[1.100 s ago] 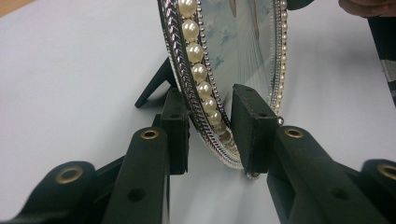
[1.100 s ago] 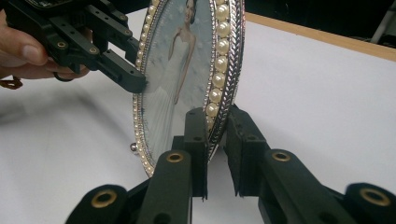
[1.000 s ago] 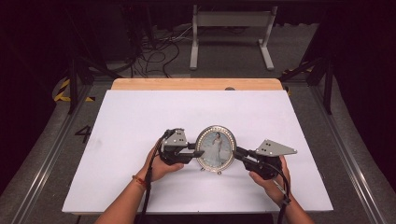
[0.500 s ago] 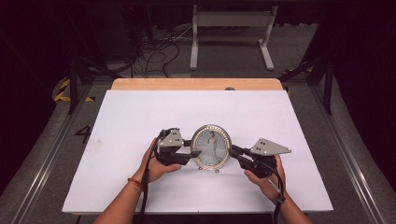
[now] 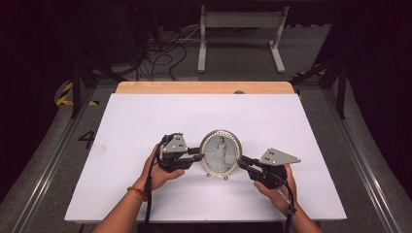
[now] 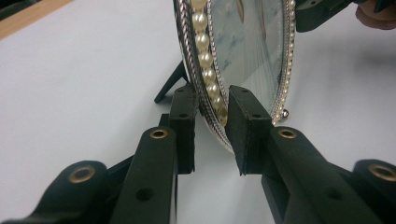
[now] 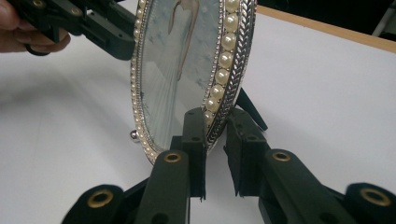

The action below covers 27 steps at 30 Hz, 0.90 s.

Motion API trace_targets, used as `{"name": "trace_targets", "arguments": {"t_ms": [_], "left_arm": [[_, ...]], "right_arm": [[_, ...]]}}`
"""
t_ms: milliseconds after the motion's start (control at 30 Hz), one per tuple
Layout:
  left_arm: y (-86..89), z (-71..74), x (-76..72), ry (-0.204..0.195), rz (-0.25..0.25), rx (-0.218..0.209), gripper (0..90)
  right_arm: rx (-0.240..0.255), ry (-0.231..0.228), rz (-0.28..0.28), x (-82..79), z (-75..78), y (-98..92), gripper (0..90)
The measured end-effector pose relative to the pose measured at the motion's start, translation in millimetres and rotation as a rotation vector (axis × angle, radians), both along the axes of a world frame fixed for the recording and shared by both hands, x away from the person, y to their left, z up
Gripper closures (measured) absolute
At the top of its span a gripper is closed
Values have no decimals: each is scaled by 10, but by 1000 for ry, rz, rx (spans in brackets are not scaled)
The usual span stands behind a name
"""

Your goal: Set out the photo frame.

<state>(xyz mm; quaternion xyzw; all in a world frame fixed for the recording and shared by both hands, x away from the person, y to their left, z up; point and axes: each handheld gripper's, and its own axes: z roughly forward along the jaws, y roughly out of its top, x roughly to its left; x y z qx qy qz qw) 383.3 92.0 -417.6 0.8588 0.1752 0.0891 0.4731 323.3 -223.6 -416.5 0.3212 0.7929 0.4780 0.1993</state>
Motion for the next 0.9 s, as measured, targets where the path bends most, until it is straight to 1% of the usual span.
{"name": "trace_targets", "arguments": {"t_ms": [33,67,133,233,367,467,567,633,833,900], "left_arm": [[4,-8,-14,-4,-1,13,757],[1,-6,-24,-10,2,21,758],[-2,-5,-36,-9,6,24,761],[5,-17,-40,2,11,15,762],[-10,-12,-90,-12,13,32,752],[-9,-11,-99,-9,12,37,752],[-14,-21,-106,-7,11,46,751],[-18,-27,-111,-16,12,54,751],[-34,-56,-115,-23,20,39,746],[-37,-58,-115,-30,19,40,744]], "right_arm": [[7,0,2,13,-1,-3,788],[12,4,4,19,-1,-5,788],[11,2,-4,32,-5,-2,786],[19,7,-2,57,-5,-7,786],[7,5,-14,81,-8,-7,779],[18,9,-11,107,-15,-9,777],[13,4,-17,118,-1,7,777],[8,4,-19,122,1,10,777],[6,3,-20,117,-5,6,779],[-11,0,-20,106,-11,7,781]]}}
